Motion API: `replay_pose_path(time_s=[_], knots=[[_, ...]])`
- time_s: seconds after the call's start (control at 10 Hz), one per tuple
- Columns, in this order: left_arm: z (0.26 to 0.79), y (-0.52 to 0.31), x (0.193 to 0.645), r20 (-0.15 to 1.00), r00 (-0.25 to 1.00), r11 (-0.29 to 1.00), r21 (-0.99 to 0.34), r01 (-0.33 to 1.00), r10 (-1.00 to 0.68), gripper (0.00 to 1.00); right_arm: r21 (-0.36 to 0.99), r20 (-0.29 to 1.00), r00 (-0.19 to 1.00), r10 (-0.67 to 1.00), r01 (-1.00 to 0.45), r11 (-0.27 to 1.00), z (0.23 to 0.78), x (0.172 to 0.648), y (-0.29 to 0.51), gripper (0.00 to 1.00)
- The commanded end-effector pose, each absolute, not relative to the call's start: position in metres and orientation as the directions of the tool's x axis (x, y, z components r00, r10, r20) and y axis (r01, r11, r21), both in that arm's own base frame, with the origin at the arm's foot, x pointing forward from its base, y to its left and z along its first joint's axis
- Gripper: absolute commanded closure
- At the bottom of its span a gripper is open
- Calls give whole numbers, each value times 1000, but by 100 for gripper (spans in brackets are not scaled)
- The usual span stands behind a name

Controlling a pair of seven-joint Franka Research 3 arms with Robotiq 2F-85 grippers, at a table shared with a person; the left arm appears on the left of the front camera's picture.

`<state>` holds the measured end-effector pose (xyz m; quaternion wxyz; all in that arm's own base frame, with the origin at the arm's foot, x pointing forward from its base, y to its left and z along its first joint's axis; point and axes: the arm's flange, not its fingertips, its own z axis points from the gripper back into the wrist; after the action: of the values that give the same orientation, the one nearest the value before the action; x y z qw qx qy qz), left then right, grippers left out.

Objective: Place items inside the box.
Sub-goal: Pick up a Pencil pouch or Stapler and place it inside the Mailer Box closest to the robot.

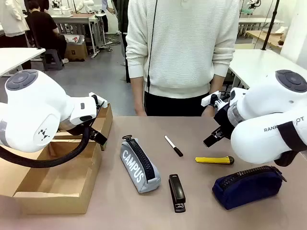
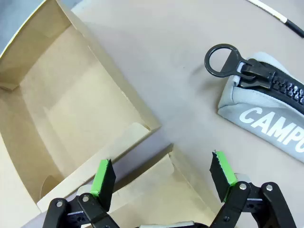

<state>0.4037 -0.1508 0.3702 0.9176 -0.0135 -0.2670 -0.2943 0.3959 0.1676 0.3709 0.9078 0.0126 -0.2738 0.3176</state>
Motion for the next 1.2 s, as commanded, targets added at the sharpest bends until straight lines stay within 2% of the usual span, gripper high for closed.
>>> replay_pose_path(time_s=[0.0, 1.1], knots=[[370, -151, 404, 498, 684, 826, 132, 547, -533, 0, -151, 505, 648, 570, -583, 798, 371, 396, 168, 0], [370, -151, 404, 498, 684, 826, 132, 547, -533, 0, -151, 505, 648, 570, -583, 798, 371, 396, 168, 0]])
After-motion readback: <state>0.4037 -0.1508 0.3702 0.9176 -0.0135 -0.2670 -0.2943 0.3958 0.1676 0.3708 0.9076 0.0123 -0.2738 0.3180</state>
